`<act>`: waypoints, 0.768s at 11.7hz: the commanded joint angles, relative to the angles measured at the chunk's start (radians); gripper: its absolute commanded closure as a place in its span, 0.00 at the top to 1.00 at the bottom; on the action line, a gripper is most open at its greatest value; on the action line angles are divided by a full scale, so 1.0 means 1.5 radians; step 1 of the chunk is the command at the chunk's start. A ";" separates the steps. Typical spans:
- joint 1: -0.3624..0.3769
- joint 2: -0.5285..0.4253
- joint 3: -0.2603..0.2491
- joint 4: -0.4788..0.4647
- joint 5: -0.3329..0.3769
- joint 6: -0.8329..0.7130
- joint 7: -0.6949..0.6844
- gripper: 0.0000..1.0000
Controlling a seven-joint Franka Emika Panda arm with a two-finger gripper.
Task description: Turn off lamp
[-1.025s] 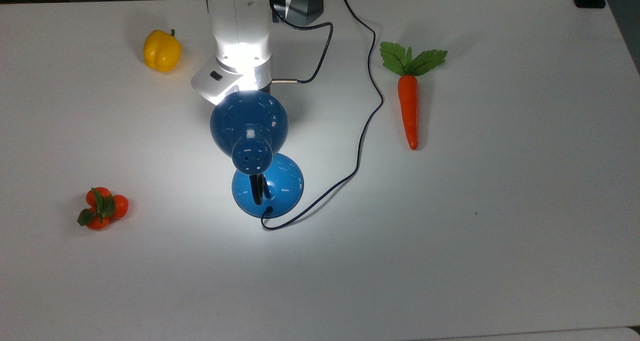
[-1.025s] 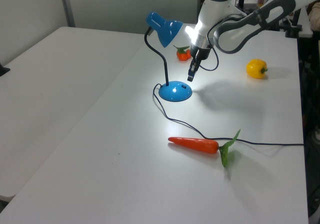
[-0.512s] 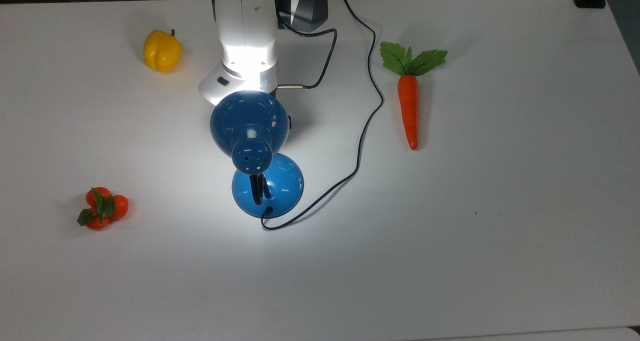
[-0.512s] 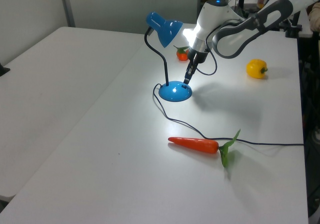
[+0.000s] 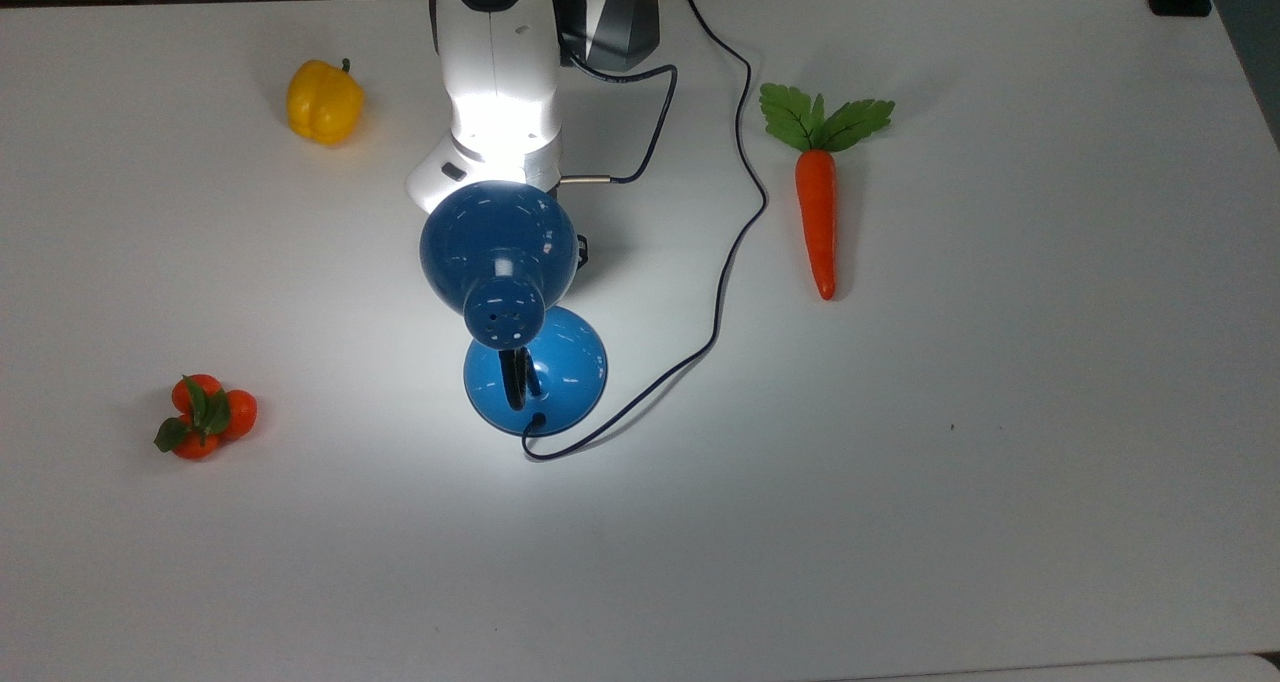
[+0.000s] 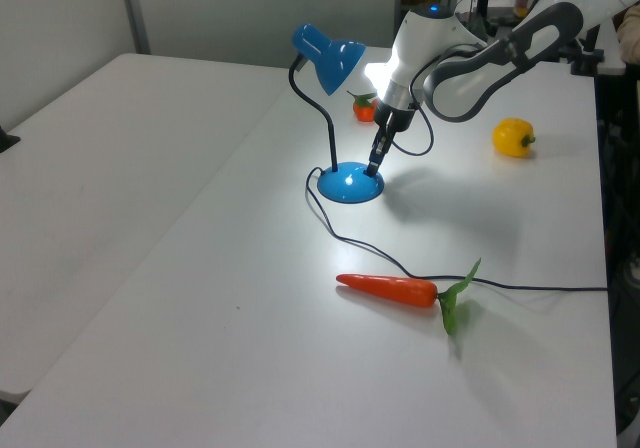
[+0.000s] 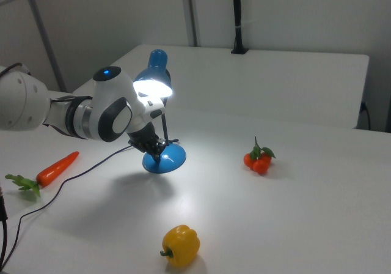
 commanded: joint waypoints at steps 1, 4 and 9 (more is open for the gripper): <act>0.004 0.002 0.002 -0.014 -0.011 -0.011 0.003 0.00; 0.002 -0.013 0.002 -0.007 -0.012 -0.103 0.002 0.00; -0.003 -0.089 0.002 0.019 -0.013 -0.286 0.005 0.00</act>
